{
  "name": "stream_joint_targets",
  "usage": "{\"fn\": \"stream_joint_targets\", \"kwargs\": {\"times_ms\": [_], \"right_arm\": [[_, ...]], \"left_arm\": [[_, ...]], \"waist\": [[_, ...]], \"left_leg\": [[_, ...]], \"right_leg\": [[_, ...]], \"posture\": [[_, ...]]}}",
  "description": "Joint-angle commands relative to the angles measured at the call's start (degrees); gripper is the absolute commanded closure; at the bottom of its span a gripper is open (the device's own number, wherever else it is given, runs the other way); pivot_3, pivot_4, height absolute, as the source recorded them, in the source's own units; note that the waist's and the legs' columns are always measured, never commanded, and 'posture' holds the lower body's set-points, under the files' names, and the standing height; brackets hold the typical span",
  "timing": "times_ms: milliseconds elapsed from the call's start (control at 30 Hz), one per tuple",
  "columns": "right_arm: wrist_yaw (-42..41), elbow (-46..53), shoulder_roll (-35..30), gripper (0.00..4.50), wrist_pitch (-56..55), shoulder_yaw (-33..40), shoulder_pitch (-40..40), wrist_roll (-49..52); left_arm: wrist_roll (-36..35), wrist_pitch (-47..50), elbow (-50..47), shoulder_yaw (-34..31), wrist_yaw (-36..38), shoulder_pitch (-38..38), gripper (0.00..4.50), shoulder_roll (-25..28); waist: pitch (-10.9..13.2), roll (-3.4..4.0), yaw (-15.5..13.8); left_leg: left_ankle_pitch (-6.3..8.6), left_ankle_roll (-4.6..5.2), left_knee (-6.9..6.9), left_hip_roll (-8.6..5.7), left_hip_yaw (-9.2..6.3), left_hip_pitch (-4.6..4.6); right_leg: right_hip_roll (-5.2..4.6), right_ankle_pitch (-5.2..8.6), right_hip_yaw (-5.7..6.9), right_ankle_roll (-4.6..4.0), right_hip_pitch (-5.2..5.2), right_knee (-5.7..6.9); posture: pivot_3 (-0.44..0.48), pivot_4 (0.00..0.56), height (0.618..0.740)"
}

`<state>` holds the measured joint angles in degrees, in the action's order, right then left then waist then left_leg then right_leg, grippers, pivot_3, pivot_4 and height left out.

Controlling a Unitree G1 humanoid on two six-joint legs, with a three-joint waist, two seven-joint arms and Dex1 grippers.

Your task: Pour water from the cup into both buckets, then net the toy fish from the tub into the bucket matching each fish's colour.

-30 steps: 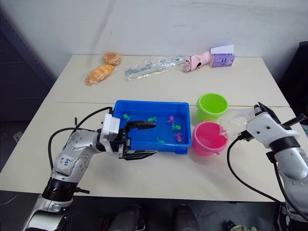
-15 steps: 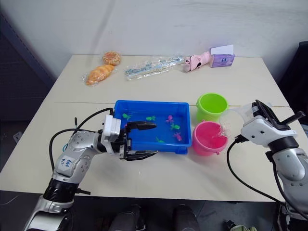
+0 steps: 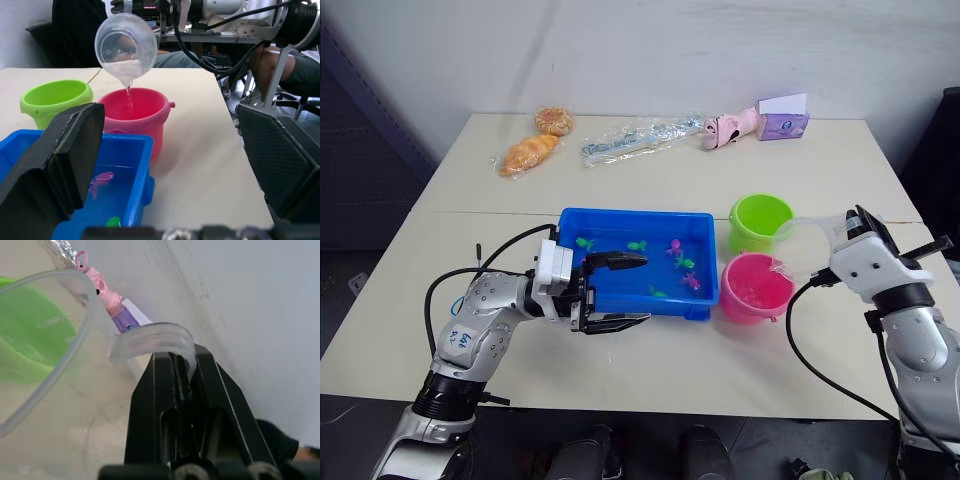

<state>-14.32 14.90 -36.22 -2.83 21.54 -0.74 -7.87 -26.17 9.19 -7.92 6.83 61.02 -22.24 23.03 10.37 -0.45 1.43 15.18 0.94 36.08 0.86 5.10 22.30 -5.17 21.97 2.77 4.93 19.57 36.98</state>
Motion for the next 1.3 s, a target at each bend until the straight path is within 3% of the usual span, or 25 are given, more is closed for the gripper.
{"fn": "stream_joint_targets", "kwargs": {"times_ms": [33,300,433,633,967,1300], "right_arm": [[-1.2,3.0,2.9,4.45,6.4,4.9,-1.0,10.3],[0.5,9.0,6.6,4.45,25.4,10.9,-3.8,27.5],[4.5,8.2,4.8,4.45,32.1,12.0,-8.6,27.8],[7.7,5.3,-1.7,4.45,44.4,7.3,-15.7,23.9],[7.9,-8.8,-8.8,4.45,38.3,-7.1,-27.1,10.4],[7.5,-18.4,-11.4,4.45,26.1,-17.9,-31.9,-2.2]], "left_arm": [[0.3,-1.2,-0.1,-0.5,-0.2,-0.4,0.0,0.0],[-0.3,-0.7,0.1,-1.7,-0.8,-0.4,0.0,0.4],[-2.6,1.4,0.2,-3.6,-3.2,-1.4,0.0,-0.9],[-3.5,2.8,1.1,-5.6,-6.3,-3.5,0.0,-2.7],[-2.5,5.8,1.1,-6.4,-11.6,-4.0,0.0,-4.3],[-1.4,5.6,1.6,-7.0,-16.8,-4.8,0.0,-6.0]], "waist": [[0.0,0.0,0.0],[0.0,0.01,0.2],[0.0,0.01,0.1],[0.0,0.01,0.0],[0.0,0.0,0.1],[0.0,-0.01,0.1]], "left_leg": [[0.0,0.0,0.0,0.0,0.0,0.0],[0.01,0.03,-0.02,0.02,-0.02,0.0],[0.01,0.03,-0.01,0.03,-0.02,0.01],[0.02,0.04,-0.02,0.02,-0.04,0.04],[-0.03,0.03,-0.02,0.01,0.03,0.11],[-0.03,0.03,0.0,0.0,0.04,0.13]], "right_leg": [[0.0,0.0,0.0,0.0,0.0,0.01],[-0.01,0.0,-0.01,0.0,0.01,0.02],[-0.01,0.0,-0.01,0.0,0.03,0.04],[-0.02,0.0,0.03,0.0,0.03,0.0],[-0.01,0.0,0.01,0.0,0.14,0.0],[-0.02,-0.01,0.02,0.02,0.14,-0.02]], "posture": [[0.0,0.15,0.74],[0.0,0.15,0.74],[0.0,0.15,0.74],[0.0,0.15,0.74],[0.0,0.15,0.74],[0.0,0.15,0.74]]}}
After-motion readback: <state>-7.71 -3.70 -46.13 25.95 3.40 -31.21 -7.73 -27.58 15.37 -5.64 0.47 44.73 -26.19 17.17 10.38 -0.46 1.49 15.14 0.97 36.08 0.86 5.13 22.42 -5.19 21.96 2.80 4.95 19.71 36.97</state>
